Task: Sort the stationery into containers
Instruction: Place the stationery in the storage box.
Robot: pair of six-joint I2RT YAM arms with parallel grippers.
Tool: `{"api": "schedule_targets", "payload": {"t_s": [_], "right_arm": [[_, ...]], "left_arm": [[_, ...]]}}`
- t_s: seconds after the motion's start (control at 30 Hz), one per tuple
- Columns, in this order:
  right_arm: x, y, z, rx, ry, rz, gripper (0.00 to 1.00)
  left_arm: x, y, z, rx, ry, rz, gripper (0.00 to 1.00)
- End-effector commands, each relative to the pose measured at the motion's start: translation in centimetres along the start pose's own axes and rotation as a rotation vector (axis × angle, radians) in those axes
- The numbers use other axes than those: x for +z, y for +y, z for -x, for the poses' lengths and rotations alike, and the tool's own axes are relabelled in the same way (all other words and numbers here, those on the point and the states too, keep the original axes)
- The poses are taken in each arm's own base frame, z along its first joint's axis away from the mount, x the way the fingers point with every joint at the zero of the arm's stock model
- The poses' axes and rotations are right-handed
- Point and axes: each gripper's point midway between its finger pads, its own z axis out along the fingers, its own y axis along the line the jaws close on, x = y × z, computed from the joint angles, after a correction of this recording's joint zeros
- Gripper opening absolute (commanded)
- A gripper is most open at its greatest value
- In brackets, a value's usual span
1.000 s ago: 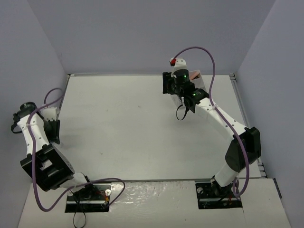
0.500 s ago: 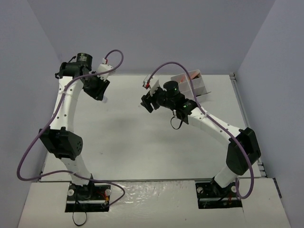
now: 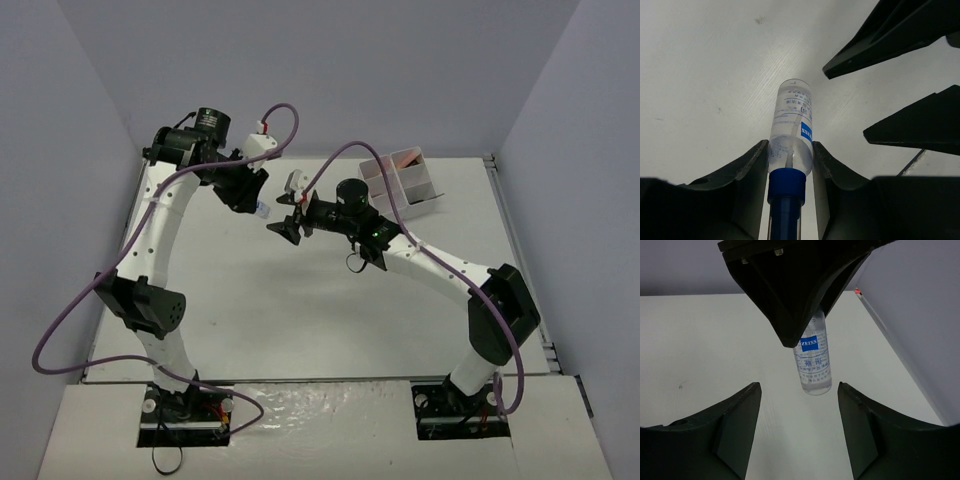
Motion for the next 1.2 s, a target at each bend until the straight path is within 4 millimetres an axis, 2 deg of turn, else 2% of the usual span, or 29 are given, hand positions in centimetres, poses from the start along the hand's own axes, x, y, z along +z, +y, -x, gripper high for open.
{"api": "schedule_targets", "payload": {"t_s": [0.0,0.07,0.27,0.43,0.73,0.93,1.07,1.17], "right_arm": [[2.1,-0.6,5.1,-0.086,-0.171,0.021,0.60],[2.8,-0.1,4.5,-0.092,-0.165,0.042,0.60],[3.5,-1.2,3.6,-0.122,-0.126,-0.006,0.58],[3.7,-1.7,3.7,-0.137,-0.126,-0.019,0.54],[4.3,-1.4,4.3,-0.149,-0.152,-0.033,0.55],[5.0,-1.3,5.0,-0.155,-0.172,-0.039,0.54],[5.0,-1.4,5.2,-0.160,-0.174,-0.042,0.49],[5.1,-1.3,4.7,-0.161,-0.156,-0.030,0.27]], "left_arm": [[-3.7,-5.1,-2.8,-0.091,0.087,-0.145,0.00],[-3.9,-5.5,-2.6,-0.094,0.075,-0.158,0.00],[-4.1,-6.1,-3.0,-0.093,0.088,-0.185,0.00],[-3.9,-6.5,-3.2,-0.114,0.100,-0.212,0.00],[-3.9,-7.1,-2.9,-0.123,0.083,-0.244,0.00],[-3.4,-7.1,-3.6,-0.137,0.112,-0.247,0.00],[-3.4,-7.0,-3.6,-0.133,0.112,-0.245,0.00],[-3.4,-7.0,-3.6,-0.135,0.114,-0.247,0.00]]}}
